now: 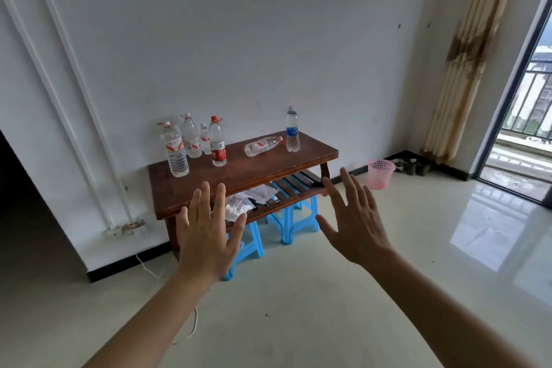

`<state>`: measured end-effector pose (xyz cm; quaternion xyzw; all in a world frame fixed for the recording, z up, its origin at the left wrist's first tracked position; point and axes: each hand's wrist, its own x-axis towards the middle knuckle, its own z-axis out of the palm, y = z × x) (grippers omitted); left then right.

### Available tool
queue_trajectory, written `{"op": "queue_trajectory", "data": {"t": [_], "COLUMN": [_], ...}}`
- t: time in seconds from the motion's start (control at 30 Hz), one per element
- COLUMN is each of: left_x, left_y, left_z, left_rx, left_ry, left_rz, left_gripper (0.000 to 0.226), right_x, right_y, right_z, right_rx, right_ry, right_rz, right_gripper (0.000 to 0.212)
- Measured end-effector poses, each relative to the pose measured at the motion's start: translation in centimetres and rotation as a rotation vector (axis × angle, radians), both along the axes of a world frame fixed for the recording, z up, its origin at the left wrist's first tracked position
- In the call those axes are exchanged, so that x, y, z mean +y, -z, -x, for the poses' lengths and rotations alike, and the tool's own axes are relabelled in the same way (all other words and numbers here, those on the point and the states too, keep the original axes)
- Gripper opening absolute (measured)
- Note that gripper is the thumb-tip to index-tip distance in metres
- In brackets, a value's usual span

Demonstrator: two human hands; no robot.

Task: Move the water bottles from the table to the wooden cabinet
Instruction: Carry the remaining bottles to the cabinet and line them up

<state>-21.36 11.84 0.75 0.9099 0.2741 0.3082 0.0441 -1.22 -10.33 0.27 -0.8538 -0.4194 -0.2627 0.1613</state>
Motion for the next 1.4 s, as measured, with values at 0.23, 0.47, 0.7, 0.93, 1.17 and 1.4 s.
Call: {"op": "queue_trajectory", "data": {"t": [0.23,0.47,0.7,0.93,1.17,1.4], "left_x": [10.4,24.5,35.4,52.2,67.6,75.5], "left_y": [6.7,4.9,8.2,12.7,13.1,16.1], "left_z": [-10.1,-19.2,-21.1,-24.6,-28.0,-30.3], "left_rx": [0.177,0.179,0.131,0.088,0.085,0.126], "left_ry": [-0.063,-0.145,-0.231,-0.334,-0.376,-0.396], "left_rz": [0.144,0.225,0.311,0.412,0.507,0.650], "left_gripper": [0.088,0.085,0.080,0.085,0.083,0.085], "right_x": [10.1,27.7,43.2,60.8,76.4,90.0], "right_y": [4.2,2.4,5.5,8.5,7.3,8.7], "right_z": [-11.6,-25.9,-29.4,-32.7,-36.1,-37.4], "right_rx": [0.081,0.142,0.185,0.175,0.265,0.424], "right_ry": [-0.079,-0.148,-0.344,-0.414,-0.403,-0.597], "right_rz": [0.001,0.044,0.208,0.303,0.306,0.336], "right_gripper": [0.089,0.083,0.094,0.093,0.090,0.099]}}
